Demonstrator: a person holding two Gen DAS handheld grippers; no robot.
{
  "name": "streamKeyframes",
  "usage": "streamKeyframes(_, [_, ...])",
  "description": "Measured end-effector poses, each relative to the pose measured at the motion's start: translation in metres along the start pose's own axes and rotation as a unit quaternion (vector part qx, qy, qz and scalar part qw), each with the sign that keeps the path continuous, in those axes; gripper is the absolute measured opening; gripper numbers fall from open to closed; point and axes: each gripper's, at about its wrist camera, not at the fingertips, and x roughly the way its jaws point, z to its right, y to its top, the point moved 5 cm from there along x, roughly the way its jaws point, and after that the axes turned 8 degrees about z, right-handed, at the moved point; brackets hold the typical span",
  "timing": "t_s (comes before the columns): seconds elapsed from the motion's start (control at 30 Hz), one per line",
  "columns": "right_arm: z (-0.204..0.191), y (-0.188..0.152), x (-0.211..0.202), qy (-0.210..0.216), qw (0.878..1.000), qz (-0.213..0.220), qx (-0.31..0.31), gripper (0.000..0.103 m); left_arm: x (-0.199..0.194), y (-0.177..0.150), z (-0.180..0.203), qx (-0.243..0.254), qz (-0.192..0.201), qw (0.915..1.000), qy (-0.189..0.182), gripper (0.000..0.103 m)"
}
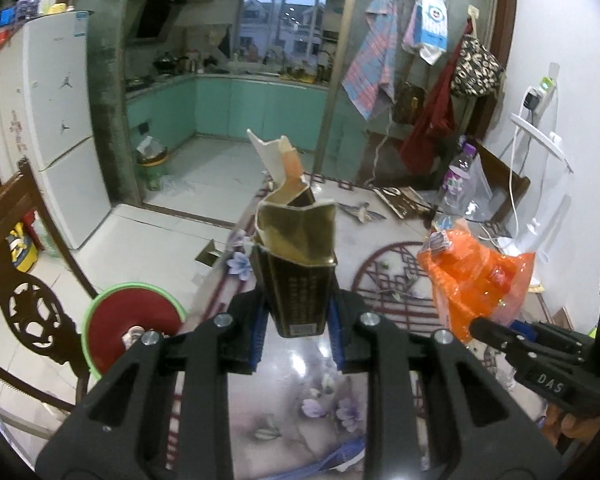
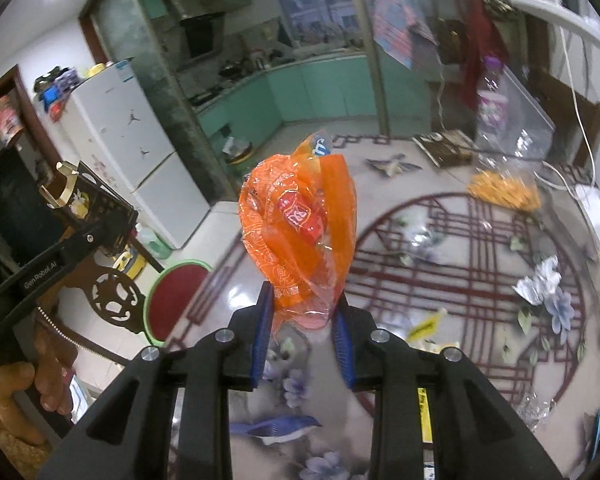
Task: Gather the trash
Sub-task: 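Carry both items over the red bin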
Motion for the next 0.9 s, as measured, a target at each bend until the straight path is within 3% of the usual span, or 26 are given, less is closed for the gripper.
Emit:
streamKeyframes(0.4, [-0.073,0.014,0.022,0.046,0.998,0.005,-0.037,0.028,-0.018,0.002,-0.071,-0.019,0.003,0.9986,0.049,0.025])
streamKeyframes(0.9, [-0.164,0.013,0.078,0.077,0.995,-0.018,-0.066,0.028,-0.006,0.003,-0.161,-0.035,-0.015,0.9964,0.076,0.025])
